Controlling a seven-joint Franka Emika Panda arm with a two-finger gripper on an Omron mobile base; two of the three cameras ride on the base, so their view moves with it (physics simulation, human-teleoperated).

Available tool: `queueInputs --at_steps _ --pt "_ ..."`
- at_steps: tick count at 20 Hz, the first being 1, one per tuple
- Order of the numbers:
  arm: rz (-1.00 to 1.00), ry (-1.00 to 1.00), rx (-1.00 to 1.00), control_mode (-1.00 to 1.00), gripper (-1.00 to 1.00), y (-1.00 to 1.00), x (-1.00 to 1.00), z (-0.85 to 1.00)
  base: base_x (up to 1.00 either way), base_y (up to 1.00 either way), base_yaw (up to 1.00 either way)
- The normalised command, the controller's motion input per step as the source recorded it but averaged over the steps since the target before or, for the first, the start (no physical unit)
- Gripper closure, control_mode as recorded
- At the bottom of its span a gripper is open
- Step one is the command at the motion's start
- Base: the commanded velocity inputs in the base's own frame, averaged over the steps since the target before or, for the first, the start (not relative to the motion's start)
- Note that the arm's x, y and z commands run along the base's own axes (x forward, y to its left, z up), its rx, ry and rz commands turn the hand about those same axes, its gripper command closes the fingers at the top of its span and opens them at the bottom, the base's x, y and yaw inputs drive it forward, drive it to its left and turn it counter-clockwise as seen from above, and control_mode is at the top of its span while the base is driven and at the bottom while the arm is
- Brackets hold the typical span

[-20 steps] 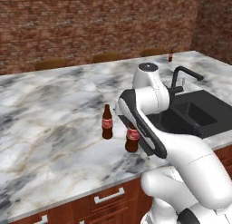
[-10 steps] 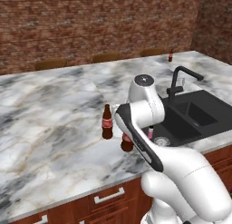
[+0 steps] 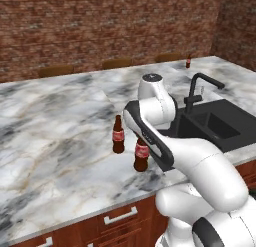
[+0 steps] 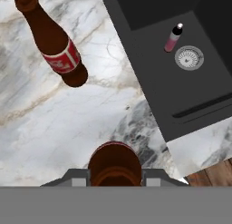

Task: Place the large bottle from the dining counter next to the other large bottle outside the sink, and place the small bottle from the dining counter next to the other small bottle inside the sink.

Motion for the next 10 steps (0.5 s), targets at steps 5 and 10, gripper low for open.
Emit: queueInputs --at_steps 5,10 --pt "-0.01 -0.09 0.0 -1.0 1.0 0.16 0.01 -0.21 0.0 0.0 0.0" --pt "-0.02 -0.13 0.0 -1.0 1.0 0.11 0.0 -0.36 0.0 0.0 0.0"
